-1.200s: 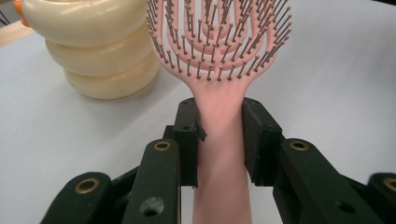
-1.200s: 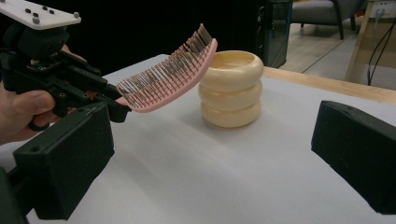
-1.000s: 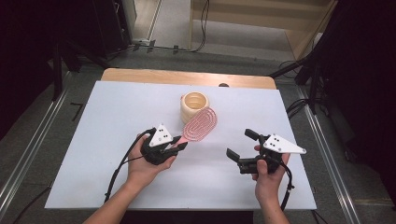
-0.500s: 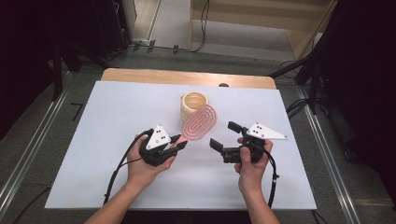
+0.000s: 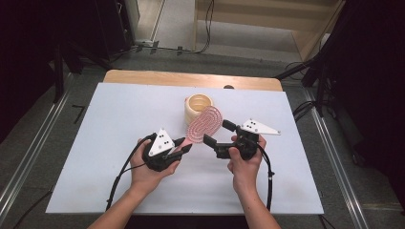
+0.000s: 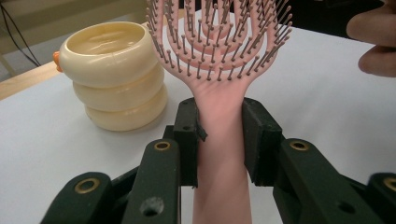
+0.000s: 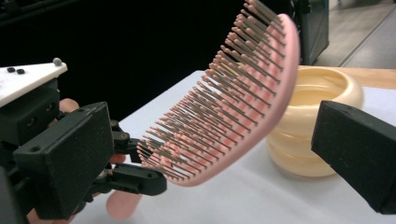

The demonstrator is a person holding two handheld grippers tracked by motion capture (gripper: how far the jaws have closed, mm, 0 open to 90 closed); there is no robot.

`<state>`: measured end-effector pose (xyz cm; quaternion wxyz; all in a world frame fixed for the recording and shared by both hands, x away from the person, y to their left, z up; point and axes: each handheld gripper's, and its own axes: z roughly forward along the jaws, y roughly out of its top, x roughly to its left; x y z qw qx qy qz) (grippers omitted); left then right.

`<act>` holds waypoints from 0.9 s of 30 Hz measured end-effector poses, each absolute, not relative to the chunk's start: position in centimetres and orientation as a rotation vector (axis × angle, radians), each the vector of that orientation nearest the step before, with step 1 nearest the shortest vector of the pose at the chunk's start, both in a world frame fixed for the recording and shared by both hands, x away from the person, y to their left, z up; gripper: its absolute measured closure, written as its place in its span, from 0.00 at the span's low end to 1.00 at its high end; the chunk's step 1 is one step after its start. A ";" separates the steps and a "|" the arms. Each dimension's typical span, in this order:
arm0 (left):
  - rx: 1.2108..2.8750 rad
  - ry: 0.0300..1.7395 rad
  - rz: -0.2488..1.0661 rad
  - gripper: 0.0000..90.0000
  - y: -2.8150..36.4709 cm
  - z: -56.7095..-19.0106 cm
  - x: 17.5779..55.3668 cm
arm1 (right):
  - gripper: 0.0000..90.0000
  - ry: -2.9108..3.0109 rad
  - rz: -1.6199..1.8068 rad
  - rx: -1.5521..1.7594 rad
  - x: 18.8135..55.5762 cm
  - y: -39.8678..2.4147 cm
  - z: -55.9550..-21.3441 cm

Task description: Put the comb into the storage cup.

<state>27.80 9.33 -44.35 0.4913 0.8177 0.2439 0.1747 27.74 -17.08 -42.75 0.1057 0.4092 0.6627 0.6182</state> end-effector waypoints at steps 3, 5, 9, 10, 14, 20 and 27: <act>1.982 0.592 0.427 0.78 9.3 -44.4 27.8 | 0.00 1.955 1.839 1.229 28.0 -16.7 -42.9; 1.978 0.592 0.434 0.78 9.3 -44.4 27.7 | 0.00 1.953 1.863 1.240 28.1 -16.5 -43.0; 1.979 0.588 0.436 0.78 9.2 -44.4 27.6 | 0.10 1.917 1.883 1.300 28.3 -16.4 -43.0; 1.977 0.585 0.440 0.78 9.2 -44.4 27.6 | 0.13 1.909 1.893 1.306 28.3 -16.3 -43.1; 1.977 0.582 0.441 0.78 9.2 -44.5 27.6 | 0.18 1.890 1.926 1.344 28.6 -16.1 -43.2; 1.974 0.581 0.446 0.78 9.0 -44.5 27.5 | 0.27 1.873 1.959 1.395 28.8 -15.7 -43.2; 1.974 0.575 0.455 0.78 8.9 -44.5 27.4 | 0.36 1.866 1.986 1.477 29.2 -15.4 -43.4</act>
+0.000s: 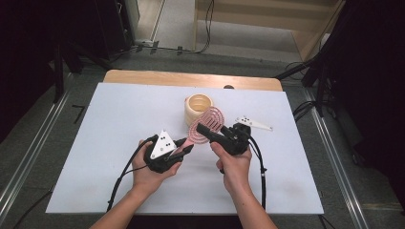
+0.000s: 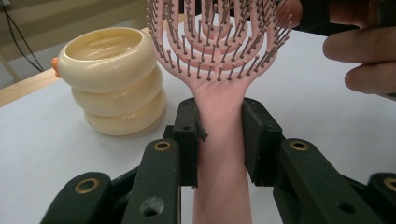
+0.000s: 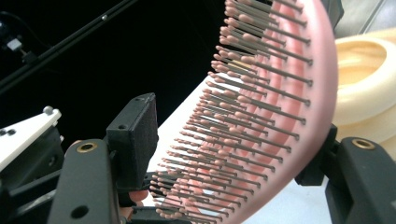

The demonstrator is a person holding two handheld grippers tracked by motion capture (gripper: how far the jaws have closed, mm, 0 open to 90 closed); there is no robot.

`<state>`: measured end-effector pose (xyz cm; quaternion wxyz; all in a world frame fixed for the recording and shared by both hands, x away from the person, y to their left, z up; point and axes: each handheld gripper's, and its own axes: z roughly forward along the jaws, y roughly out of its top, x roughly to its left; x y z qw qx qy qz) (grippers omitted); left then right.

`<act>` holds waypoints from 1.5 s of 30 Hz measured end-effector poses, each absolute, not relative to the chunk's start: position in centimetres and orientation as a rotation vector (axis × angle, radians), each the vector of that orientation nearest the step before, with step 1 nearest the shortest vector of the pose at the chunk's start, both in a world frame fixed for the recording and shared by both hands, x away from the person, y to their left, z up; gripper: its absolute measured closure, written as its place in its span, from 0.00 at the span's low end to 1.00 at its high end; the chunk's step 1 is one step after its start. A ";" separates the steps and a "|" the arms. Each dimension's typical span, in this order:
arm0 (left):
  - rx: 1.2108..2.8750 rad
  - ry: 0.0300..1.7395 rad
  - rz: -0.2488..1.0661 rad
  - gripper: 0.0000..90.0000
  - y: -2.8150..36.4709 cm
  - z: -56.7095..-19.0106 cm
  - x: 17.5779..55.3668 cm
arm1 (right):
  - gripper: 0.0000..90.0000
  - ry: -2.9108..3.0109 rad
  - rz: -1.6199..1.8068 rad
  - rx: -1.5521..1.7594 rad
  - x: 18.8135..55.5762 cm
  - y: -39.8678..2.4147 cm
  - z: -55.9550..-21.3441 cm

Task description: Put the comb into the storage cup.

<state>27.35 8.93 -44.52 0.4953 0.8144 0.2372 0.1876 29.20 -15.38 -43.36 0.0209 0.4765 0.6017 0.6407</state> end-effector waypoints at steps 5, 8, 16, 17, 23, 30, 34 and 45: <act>1.974 0.574 0.458 0.78 8.9 -44.6 27.3 | 0.45 1.867 2.007 1.505 29.4 -15.2 -43.5; 1.972 0.574 0.462 0.78 8.9 -44.6 27.3 | 0.47 1.863 2.024 1.522 29.4 -15.1 -43.6; 1.966 0.569 0.474 0.78 8.8 -44.6 27.1 | 0.54 1.848 2.032 1.560 29.7 -14.7 -43.8; 1.967 0.567 0.474 0.78 8.7 -44.6 27.1 | 0.55 1.841 2.032 1.572 29.7 -14.7 -43.8; 1.964 0.576 0.476 0.78 8.7 -44.8 27.1 | 0.62 1.818 2.054 1.582 29.8 -14.8 -43.9; 1.966 0.589 0.440 0.77 9.0 -45.3 27.5 | 0.69 1.831 2.104 1.561 29.7 -14.7 -43.9; 1.944 0.622 0.405 0.63 9.2 -45.1 27.7 | 0.69 1.826 2.114 1.511 29.6 -14.8 -43.8; 1.867 0.636 0.342 0.00 11.5 -45.4 27.6 | 0.69 1.832 2.093 1.420 29.2 -15.0 -43.4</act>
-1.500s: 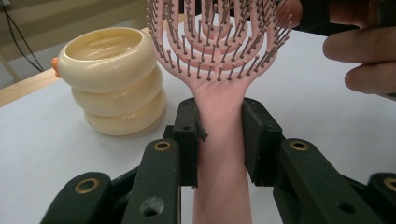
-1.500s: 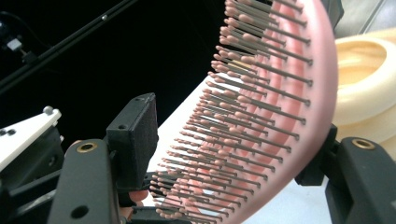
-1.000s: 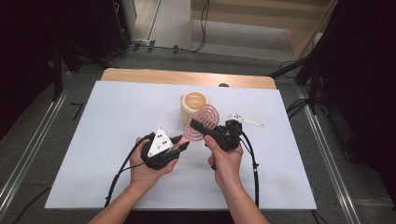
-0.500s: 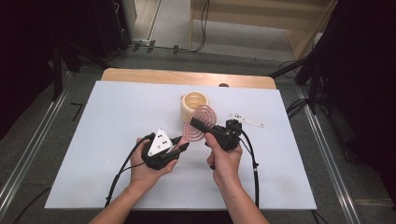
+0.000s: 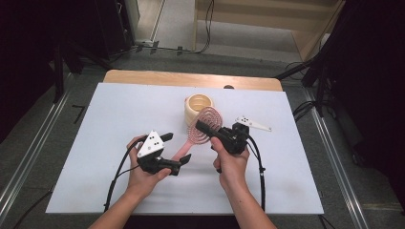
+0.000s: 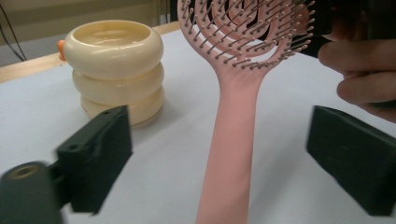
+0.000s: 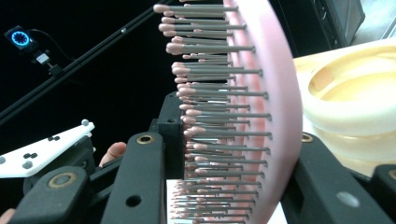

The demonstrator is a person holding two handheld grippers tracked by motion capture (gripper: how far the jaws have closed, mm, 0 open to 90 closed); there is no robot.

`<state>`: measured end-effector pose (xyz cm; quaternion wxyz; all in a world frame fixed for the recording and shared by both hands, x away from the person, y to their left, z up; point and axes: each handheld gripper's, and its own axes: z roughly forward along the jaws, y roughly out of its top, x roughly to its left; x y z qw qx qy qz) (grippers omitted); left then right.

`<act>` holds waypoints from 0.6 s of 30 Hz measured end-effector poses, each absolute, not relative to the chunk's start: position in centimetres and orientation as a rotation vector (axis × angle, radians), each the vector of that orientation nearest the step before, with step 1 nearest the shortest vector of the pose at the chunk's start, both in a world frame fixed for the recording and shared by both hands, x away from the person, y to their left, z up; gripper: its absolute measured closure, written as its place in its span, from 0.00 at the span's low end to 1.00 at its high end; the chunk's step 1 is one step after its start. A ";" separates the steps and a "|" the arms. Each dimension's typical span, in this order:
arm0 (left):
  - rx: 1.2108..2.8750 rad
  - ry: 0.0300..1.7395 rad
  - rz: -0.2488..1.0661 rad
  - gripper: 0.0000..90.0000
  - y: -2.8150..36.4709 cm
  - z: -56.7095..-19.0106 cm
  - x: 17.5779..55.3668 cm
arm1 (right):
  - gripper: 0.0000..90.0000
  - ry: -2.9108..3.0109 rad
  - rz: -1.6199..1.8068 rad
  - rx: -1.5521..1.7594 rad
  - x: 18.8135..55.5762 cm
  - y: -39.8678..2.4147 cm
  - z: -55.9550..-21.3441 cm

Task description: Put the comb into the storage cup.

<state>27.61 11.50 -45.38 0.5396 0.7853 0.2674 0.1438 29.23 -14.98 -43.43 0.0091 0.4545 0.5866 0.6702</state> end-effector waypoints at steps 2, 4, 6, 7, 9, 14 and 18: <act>1.869 0.617 0.315 0.00 12.0 -45.5 27.6 | 0.69 1.826 2.078 1.410 29.2 -15.0 -43.4; 1.868 0.622 0.321 0.00 12.6 -45.6 27.5 | 0.69 1.826 2.073 1.400 29.1 -15.0 -43.4; 1.864 0.633 0.327 0.00 13.1 -45.7 27.4 | 0.69 1.824 2.069 1.393 29.1 -15.1 -43.3; 1.865 0.636 0.325 0.00 13.4 -45.8 27.4 | 0.69 1.826 2.071 1.392 29.1 -15.1 -43.3; 1.855 0.652 0.343 0.00 14.0 -45.8 27.2 | 0.69 1.825 2.071 1.384 29.1 -15.2 -43.2; 1.832 0.651 0.367 0.00 15.6 -45.8 26.9 | 0.69 1.820 2.068 1.367 29.1 -15.2 -43.1; 1.824 0.656 0.390 0.00 16.8 -45.9 26.6 | 0.69 1.825 2.069 1.354 29.0 -15.2 -42.9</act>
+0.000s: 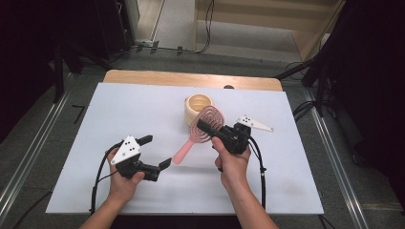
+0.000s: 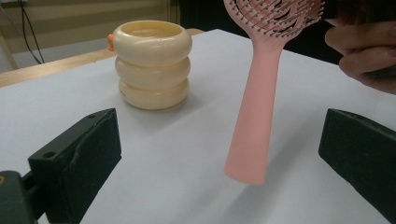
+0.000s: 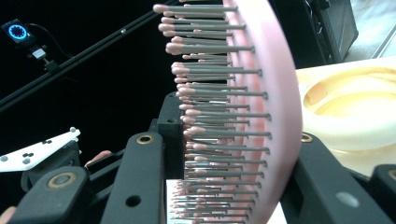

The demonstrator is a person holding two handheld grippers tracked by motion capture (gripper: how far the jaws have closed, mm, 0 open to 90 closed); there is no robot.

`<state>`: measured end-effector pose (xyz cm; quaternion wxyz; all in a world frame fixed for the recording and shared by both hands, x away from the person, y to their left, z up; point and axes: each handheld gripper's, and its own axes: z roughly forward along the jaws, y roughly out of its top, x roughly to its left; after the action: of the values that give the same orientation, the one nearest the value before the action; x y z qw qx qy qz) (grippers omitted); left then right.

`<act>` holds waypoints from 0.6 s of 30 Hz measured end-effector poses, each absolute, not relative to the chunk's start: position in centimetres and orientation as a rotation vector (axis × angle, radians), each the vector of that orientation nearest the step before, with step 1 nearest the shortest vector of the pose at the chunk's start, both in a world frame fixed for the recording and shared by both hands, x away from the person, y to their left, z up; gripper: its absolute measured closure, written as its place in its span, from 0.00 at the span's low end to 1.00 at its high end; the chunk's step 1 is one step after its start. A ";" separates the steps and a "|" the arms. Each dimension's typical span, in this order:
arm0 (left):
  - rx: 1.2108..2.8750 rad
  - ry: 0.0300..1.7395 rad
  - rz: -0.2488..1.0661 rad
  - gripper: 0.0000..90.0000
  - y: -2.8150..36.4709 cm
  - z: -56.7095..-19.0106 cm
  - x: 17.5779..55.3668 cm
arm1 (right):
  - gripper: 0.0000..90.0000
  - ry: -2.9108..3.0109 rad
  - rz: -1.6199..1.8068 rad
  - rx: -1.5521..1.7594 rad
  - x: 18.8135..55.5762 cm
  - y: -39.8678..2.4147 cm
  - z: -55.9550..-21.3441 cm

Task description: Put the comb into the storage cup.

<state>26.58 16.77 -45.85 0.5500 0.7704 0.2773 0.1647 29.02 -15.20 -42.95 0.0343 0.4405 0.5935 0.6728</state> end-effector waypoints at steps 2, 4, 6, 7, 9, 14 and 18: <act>1.820 0.656 0.391 0.00 17.3 -46.0 26.5 | 0.69 1.828 2.068 1.344 29.0 -15.2 -42.9; 1.822 0.665 0.405 0.00 17.7 -46.1 26.4 | 0.69 1.832 2.062 1.337 29.0 -15.2 -42.7; 1.814 0.669 0.407 0.00 18.2 -46.1 26.3 | 0.69 1.831 2.059 1.329 29.1 -15.2 -42.6; 1.810 0.676 0.414 0.00 18.4 -46.2 26.3 | 0.69 1.830 2.058 1.329 29.0 -15.2 -42.6; 1.810 0.681 0.421 0.00 18.9 -46.2 26.2 | 0.69 1.831 2.055 1.325 29.1 -15.2 -42.5; 1.795 0.686 0.440 0.00 19.9 -46.1 25.8 | 0.69 1.832 2.053 1.320 29.1 -15.3 -42.3; 1.774 0.713 0.460 0.00 21.0 -46.1 25.6 | 0.69 1.831 2.050 1.322 29.2 -15.4 -42.2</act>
<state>25.61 20.96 -46.06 0.5544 0.7508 0.3016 0.1949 29.24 -15.42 -42.19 0.0458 0.4328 0.5997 0.6715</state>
